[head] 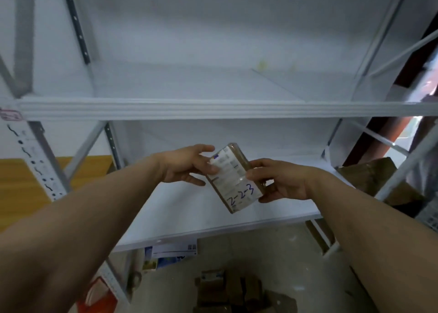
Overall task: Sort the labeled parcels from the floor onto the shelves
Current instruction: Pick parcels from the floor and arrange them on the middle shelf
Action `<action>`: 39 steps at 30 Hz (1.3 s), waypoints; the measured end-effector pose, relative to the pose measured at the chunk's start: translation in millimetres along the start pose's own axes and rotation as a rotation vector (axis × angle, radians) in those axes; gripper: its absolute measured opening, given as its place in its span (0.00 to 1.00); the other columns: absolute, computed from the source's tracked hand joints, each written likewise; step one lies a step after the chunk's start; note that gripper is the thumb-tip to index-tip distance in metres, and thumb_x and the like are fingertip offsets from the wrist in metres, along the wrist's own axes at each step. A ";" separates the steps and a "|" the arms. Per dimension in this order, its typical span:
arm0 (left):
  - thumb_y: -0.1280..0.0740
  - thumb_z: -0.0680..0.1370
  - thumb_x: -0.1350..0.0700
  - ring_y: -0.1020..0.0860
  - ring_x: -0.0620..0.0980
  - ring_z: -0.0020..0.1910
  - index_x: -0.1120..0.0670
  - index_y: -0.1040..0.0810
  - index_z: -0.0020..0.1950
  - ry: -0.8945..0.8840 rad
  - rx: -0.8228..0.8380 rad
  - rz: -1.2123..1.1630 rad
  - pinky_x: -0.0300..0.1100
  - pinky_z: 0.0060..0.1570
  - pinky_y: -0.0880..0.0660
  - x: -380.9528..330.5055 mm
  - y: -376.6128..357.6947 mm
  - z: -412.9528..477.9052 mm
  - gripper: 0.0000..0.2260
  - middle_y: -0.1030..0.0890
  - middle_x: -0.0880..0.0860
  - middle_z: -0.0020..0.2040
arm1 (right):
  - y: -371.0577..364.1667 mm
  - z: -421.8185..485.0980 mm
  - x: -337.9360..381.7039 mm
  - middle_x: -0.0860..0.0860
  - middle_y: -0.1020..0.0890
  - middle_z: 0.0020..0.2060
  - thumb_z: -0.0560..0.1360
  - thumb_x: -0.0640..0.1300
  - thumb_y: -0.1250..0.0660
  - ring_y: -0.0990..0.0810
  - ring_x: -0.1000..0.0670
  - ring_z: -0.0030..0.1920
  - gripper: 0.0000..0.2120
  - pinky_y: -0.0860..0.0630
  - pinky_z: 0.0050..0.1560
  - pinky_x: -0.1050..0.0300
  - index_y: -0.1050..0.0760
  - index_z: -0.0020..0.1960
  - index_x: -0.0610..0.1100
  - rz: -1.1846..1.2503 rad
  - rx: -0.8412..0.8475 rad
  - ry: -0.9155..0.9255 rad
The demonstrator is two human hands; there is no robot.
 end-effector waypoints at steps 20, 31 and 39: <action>0.28 0.66 0.58 0.20 0.56 0.54 0.57 0.22 0.61 -0.124 -0.159 0.276 0.51 0.57 0.23 -146.4 37.6 -67.0 0.23 0.20 0.63 0.60 | 11.5 2.2 162.1 0.53 0.18 0.61 0.65 0.65 0.23 0.23 0.50 0.64 0.42 0.30 0.60 0.50 0.37 0.74 0.61 -0.076 0.007 0.409; 0.39 0.68 0.24 0.18 0.58 0.56 0.49 0.20 0.61 -0.303 -0.284 0.235 0.53 0.54 0.20 -207.1 37.9 -58.2 0.35 0.19 0.60 0.59 | 20.1 40.5 189.2 0.46 0.17 0.61 0.71 0.66 0.31 0.17 0.41 0.58 0.24 0.27 0.66 0.37 0.16 0.60 0.51 0.499 0.290 0.427; 0.24 0.70 0.44 0.17 0.49 0.55 0.44 0.23 0.58 -0.288 -0.320 0.400 0.54 0.59 0.22 -220.0 76.3 -22.9 0.19 0.15 0.48 0.54 | 24.8 69.7 236.9 0.42 0.19 0.64 0.79 0.48 0.33 0.19 0.37 0.62 0.24 0.24 0.63 0.34 0.32 0.74 0.47 0.310 0.074 0.632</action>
Point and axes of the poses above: each hand's wrist, its own z-axis towards the middle knuckle, its own y-axis out of the back of the hand, x = y × z, the point moved 8 cm from there along z, towards the middle knuckle
